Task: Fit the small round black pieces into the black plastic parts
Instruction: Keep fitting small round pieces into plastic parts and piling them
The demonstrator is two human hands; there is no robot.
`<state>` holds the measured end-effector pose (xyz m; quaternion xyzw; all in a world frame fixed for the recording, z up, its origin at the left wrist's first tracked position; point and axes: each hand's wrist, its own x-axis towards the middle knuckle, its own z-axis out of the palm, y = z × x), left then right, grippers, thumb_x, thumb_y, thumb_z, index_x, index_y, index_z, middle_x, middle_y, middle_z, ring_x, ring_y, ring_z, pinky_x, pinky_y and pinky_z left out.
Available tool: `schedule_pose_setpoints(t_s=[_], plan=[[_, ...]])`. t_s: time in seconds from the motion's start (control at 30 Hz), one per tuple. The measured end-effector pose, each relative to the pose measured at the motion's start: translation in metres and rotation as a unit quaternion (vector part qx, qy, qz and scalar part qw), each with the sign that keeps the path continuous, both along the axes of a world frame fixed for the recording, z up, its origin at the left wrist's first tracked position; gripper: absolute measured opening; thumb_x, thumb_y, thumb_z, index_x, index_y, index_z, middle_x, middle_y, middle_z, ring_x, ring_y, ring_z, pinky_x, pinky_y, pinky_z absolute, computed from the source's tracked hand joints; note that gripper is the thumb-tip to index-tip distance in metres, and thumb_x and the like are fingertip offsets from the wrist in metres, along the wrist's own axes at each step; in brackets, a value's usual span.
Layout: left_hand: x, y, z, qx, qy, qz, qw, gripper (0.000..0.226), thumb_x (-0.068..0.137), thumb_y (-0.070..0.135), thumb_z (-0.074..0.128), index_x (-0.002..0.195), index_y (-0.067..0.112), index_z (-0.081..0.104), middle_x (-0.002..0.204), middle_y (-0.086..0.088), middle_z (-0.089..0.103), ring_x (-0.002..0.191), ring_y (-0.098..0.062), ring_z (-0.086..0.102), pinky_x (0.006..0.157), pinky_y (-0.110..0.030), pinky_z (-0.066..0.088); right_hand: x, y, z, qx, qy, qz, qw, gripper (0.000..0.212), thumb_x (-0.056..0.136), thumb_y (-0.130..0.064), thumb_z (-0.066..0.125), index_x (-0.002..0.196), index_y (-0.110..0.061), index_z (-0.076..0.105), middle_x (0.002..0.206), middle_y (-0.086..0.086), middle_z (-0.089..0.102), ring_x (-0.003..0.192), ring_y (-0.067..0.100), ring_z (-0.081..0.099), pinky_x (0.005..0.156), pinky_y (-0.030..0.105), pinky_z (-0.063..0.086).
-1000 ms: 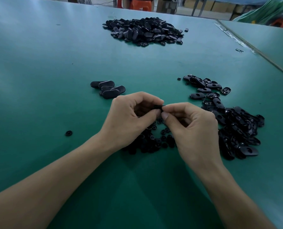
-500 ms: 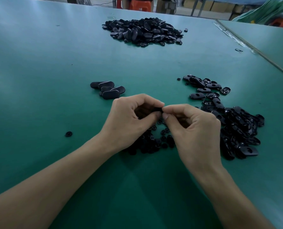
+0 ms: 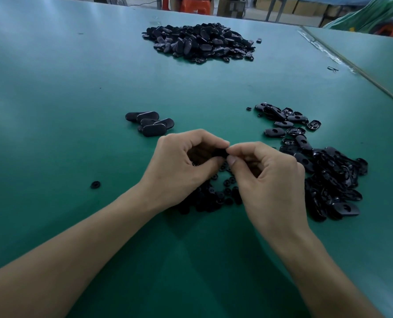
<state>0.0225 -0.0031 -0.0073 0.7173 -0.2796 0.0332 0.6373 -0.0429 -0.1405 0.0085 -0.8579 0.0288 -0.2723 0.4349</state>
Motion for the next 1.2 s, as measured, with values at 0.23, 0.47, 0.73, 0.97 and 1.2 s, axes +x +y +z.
schedule_pose_setpoints(t_s=[0.23, 0.47, 0.73, 0.97, 1.2], plan=[[0.0, 0.001, -0.002, 0.041, -0.039, 0.016, 0.998, 0.021, 0.081, 0.007, 0.073, 0.091, 0.026, 0.072, 0.085, 0.007, 0.075, 0.075, -0.019, 0.071, 0.072, -0.032, 0.059, 0.0, -0.002, -0.002, 0.038, 0.041, -0.027, 0.998, 0.028, 0.085, -0.016, 0.075, 0.072, -0.032, 0.057, 0.075, -0.017, 0.068, 0.066, 0.005, 0.065, 0.059, 0.012, 0.045], [0.0, 0.002, -0.003, 0.146, -0.165, 0.04, 0.974, 0.022, 0.079, 0.001, 0.074, 0.099, 0.011, 0.074, 0.087, 0.013, 0.068, 0.077, 0.013, 0.058, 0.075, -0.004, 0.041, -0.003, 0.001, -0.003, -0.034, 0.024, -0.034, 0.999, 0.026, 0.087, -0.008, 0.072, 0.076, -0.026, 0.056, 0.066, -0.014, 0.065, 0.064, 0.005, 0.064, 0.058, 0.025, 0.049], [-0.001, 0.002, -0.003, 0.155, -0.2, 0.092, 0.963, 0.013, 0.085, 0.008, 0.074, 0.098, 0.009, 0.073, 0.088, 0.002, 0.072, 0.078, -0.006, 0.061, 0.076, -0.013, 0.047, -0.003, 0.004, -0.002, -0.03, 0.018, 0.007, 0.999, 0.021, 0.089, -0.002, 0.067, 0.089, -0.023, 0.066, 0.076, -0.019, 0.07, 0.074, 0.0, 0.068, 0.069, 0.018, 0.053], [0.001, 0.002, -0.002, 0.105, -0.113, 0.098, 0.983, 0.015, 0.083, 0.008, 0.077, 0.092, 0.019, 0.073, 0.081, 0.016, 0.072, 0.074, 0.001, 0.067, 0.072, -0.013, 0.051, 0.0, -0.002, -0.002, 0.008, 0.025, 0.015, 1.0, 0.022, 0.086, -0.006, 0.072, 0.085, -0.027, 0.068, 0.076, -0.019, 0.071, 0.075, -0.005, 0.068, 0.07, 0.009, 0.051], [0.003, 0.002, 0.001, -0.028, 0.047, 0.007, 0.998, 0.02, 0.077, 0.01, 0.076, 0.091, 0.023, 0.07, 0.084, -0.003, 0.076, 0.075, -0.011, 0.07, 0.075, -0.025, 0.058, 0.001, -0.012, -0.002, -0.011, 0.0, 0.015, 1.0, 0.023, 0.084, -0.012, 0.076, 0.097, -0.032, 0.073, 0.084, -0.011, 0.066, 0.078, 0.005, 0.064, 0.069, 0.009, 0.046]])
